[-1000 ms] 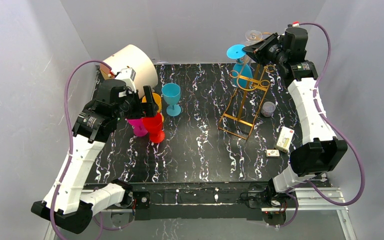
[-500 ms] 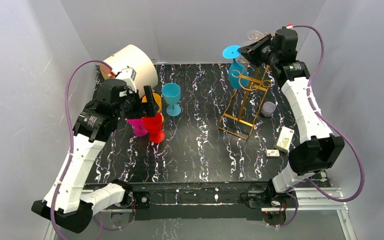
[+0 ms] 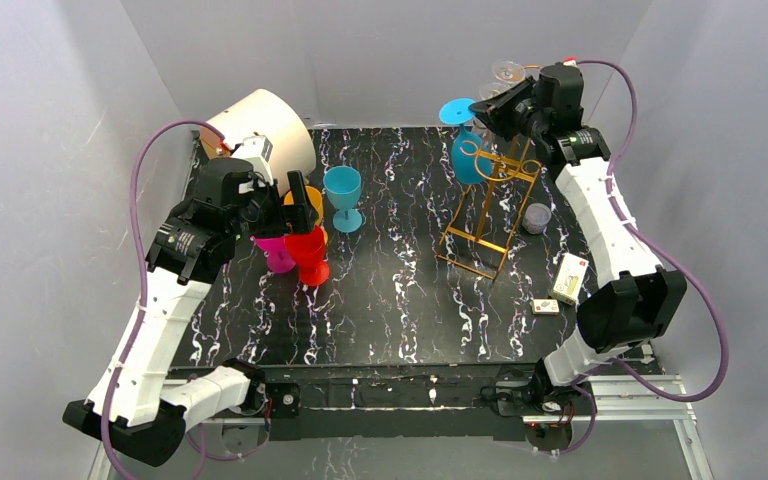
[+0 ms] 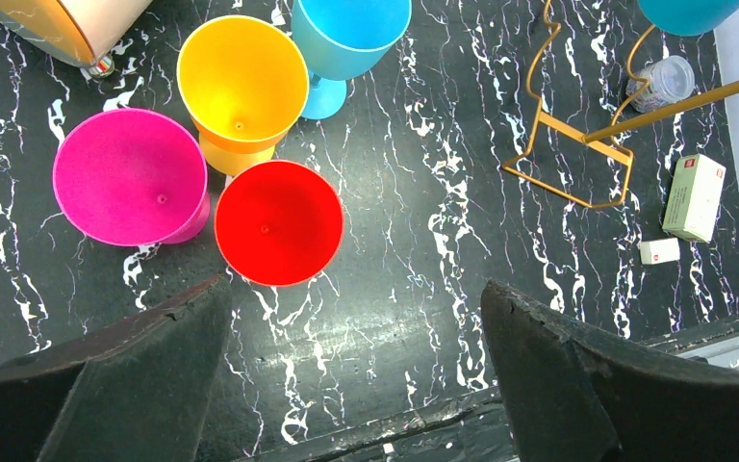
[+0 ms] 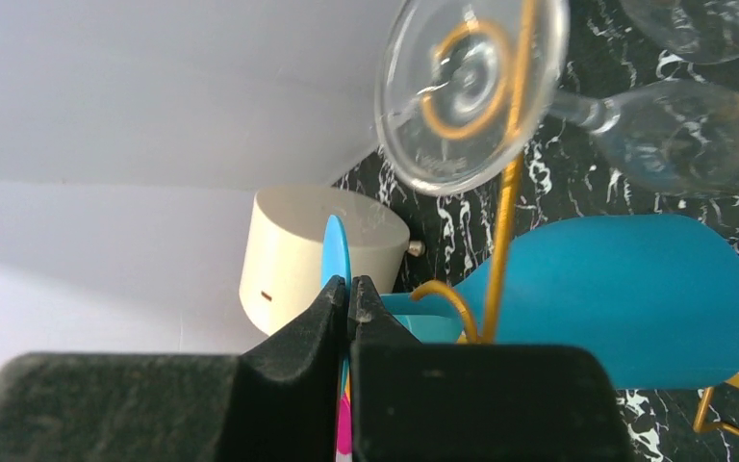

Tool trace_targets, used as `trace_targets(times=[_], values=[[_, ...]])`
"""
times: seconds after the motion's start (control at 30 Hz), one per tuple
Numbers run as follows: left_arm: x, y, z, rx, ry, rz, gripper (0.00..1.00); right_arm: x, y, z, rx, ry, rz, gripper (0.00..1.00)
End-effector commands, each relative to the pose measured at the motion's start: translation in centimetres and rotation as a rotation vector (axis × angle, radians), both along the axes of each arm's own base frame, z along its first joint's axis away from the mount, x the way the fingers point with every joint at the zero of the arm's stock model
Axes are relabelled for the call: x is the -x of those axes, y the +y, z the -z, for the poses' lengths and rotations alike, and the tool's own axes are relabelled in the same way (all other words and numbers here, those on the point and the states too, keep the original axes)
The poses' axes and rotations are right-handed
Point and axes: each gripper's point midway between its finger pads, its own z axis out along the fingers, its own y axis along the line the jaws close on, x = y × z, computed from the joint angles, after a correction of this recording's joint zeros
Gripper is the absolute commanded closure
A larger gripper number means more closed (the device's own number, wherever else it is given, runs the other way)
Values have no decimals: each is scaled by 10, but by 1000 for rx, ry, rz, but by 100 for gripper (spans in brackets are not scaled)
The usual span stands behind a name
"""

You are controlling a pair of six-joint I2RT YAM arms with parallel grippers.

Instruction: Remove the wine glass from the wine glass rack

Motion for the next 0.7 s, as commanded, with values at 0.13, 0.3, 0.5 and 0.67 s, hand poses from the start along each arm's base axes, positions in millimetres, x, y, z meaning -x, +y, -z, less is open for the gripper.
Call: trace_targets(times=[0.13, 0.3, 0.5, 0.67], values=[[-1, -4, -14, 33, -30, 13, 2, 31, 43, -58, 52, -203, -239, 99], [-3, -7, -16, 53, -37, 13, 2, 57, 70, -72, 79, -283, -442, 99], [0, -19, -23, 121, -45, 50, 2, 97, 105, -75, 100, -350, -684, 99], [3, -31, -37, 200, -73, 89, 2, 136, 132, -72, 146, -404, -842, 99]])
